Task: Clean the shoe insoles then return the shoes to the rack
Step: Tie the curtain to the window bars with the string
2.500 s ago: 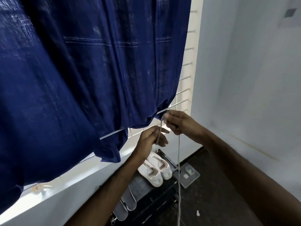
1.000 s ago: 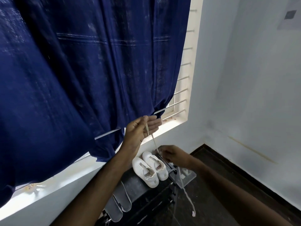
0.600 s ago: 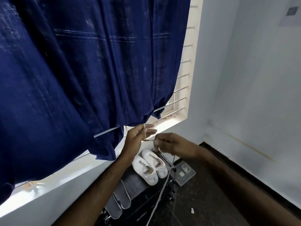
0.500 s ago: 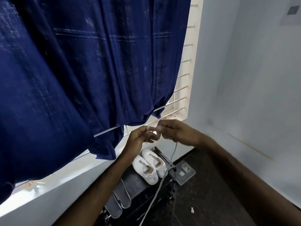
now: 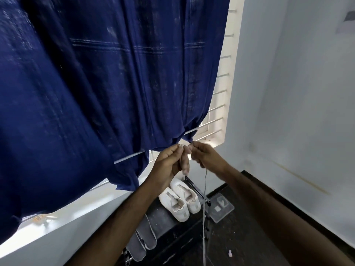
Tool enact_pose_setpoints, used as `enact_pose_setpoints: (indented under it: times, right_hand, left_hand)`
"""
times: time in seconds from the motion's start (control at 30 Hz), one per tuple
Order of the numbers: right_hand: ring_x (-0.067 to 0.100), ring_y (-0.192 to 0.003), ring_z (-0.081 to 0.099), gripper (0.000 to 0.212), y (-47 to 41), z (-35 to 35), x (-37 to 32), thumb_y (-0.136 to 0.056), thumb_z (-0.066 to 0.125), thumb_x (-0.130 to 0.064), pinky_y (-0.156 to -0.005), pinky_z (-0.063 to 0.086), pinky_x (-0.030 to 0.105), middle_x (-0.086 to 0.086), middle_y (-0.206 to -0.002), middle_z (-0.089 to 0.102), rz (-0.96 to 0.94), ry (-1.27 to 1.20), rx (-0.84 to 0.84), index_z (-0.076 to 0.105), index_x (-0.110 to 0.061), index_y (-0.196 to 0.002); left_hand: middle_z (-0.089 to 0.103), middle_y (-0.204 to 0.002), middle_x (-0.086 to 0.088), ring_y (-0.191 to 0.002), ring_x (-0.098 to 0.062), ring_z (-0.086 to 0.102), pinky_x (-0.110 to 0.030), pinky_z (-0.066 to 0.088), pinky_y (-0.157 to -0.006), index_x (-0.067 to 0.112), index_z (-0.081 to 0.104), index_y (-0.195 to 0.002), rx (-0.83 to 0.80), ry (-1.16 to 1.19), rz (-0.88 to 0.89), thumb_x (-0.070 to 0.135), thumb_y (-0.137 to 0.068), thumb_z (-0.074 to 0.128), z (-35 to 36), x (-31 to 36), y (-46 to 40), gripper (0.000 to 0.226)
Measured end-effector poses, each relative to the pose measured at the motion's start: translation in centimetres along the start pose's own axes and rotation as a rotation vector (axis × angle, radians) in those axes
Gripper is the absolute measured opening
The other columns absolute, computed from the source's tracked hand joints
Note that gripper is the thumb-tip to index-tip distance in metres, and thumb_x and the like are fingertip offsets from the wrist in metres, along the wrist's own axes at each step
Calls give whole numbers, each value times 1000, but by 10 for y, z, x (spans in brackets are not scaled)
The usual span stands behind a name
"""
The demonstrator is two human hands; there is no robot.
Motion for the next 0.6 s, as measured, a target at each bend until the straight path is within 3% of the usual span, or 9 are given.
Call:
enact_pose_setpoints:
  times: [0.1,0.17,0.23,0.33,0.43,0.5,0.6]
  right_hand:
    - [-1,-48,36,27,17,27,21,-109,40,-15,-48,31,13,0,-65,41,26,-34,-63,61,-1,-99]
    - [2,-50,34,35,28,45,31,-109,41,-21,-49,31,13,-2,-62,38,15,-31,-173,65,3,-102]
    - [4,-53,36,32,37,55,33,-108,42,-21,-53,34,15,-8,-62,40,-7,-3,-272,67,-1,-102]
    - [6,-58,43,29,43,49,20,-108,46,-24,-61,40,18,-12,-63,47,-79,130,-326,70,-11,-99]
    - [11,-59,43,31,39,26,0,-107,47,-31,-61,40,25,-5,-66,49,-115,164,-262,69,-12,-95]
    - [3,-58,44,31,33,9,-18,-107,46,-24,-58,38,15,-11,-67,52,-126,136,-212,64,-3,-94]
    - [-3,-57,45,30,23,-12,-46,-108,43,-20,-55,35,9,-19,-66,53,-156,146,-141,60,-1,-92]
  left_hand:
    - [77,-92,-17,-86,-28,76,-34,60,-79,1,59,-101,131,80,36,12,-109,35,-9,4,-7,28]
    - [75,-113,-18,-111,-32,71,-40,54,-99,0,62,-110,175,55,65,8,-108,37,-18,1,-13,26]
    - [74,-119,-13,-119,-28,68,-38,50,-106,4,66,-116,208,-56,77,7,-107,41,-28,-4,-15,26]
    - [75,-117,-9,-117,-23,69,-32,50,-105,4,68,-118,236,-253,90,8,-106,46,-38,-13,-12,25]
    - [78,-105,-5,-106,-18,73,-27,53,-95,4,70,-112,212,-317,20,7,-106,46,-39,-28,-9,24]
    - [78,-88,0,-88,-11,73,-24,53,-85,5,70,-104,147,-360,-51,13,-107,45,-31,-35,-5,26]
    - [74,-82,-12,-78,-23,71,-27,55,-76,-2,68,-107,-34,-373,-129,22,-108,41,-10,-40,2,36]
Point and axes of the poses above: each hand's wrist, its own y-axis away from the middle knuckle, its own z-axis out of the palm, x = y × z, the point moved 7 cm from there along -y, towards the middle knuckle
